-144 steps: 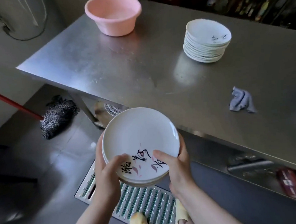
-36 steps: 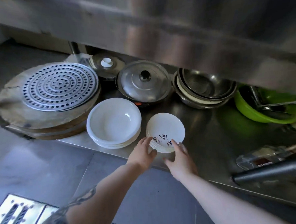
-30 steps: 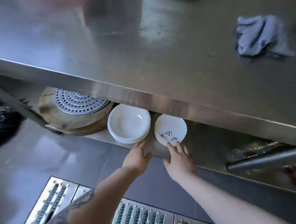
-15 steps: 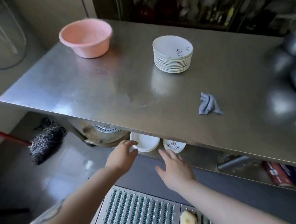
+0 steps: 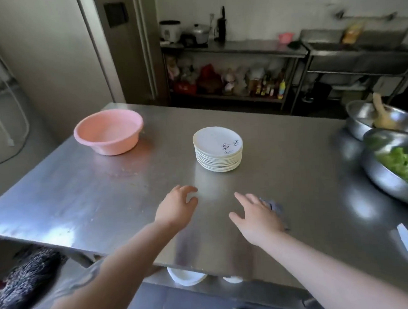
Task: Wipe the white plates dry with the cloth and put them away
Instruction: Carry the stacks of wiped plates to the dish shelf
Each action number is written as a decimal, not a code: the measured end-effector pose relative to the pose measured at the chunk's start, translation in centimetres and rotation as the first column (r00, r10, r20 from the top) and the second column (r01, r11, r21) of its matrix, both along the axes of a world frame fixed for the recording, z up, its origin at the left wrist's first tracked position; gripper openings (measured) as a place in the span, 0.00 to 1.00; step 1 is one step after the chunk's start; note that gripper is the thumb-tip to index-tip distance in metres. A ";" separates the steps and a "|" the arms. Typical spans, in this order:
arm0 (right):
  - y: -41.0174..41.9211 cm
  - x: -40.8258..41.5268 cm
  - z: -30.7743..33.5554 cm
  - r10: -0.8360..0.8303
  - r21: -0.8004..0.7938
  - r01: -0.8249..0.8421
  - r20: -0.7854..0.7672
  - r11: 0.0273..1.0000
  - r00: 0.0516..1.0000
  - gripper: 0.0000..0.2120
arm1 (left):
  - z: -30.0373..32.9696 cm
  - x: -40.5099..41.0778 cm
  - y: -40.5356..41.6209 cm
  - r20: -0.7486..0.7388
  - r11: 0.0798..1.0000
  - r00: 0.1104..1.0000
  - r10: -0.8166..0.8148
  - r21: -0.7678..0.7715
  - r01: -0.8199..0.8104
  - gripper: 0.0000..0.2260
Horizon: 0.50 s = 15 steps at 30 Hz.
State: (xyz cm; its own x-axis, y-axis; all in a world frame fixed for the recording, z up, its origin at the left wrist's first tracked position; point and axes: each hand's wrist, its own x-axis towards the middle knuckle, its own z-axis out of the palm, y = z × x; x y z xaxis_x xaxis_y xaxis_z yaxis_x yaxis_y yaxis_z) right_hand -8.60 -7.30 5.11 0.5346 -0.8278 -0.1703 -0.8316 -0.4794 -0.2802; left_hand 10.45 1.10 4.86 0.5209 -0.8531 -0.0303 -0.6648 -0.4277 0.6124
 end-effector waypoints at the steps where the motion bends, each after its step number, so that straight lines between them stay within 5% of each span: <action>1: -1.9 0.7 0.3 -0.008 -0.008 0.008 -0.001 1.000 1.000 0.28 | 0.1 0.6 -1.6 0.000 1.000 1.000 0.014 -0.006 -0.014 0.13; 15: -22.0 11.4 0.5 -0.106 0.005 0.106 0.024 0.994 0.994 0.31 | -0.6 10.0 -19.4 -0.072 0.990 0.987 0.141 -0.004 -0.141 0.20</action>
State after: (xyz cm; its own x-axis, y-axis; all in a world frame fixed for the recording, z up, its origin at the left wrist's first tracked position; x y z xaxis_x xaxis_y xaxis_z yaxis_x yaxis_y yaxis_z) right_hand 2.76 -29.31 5.64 0.4477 -0.8795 -0.1616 -0.8707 -0.3876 -0.3028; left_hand 20.49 -18.31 4.26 0.6329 -0.7716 -0.0637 -0.5530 -0.5081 0.6604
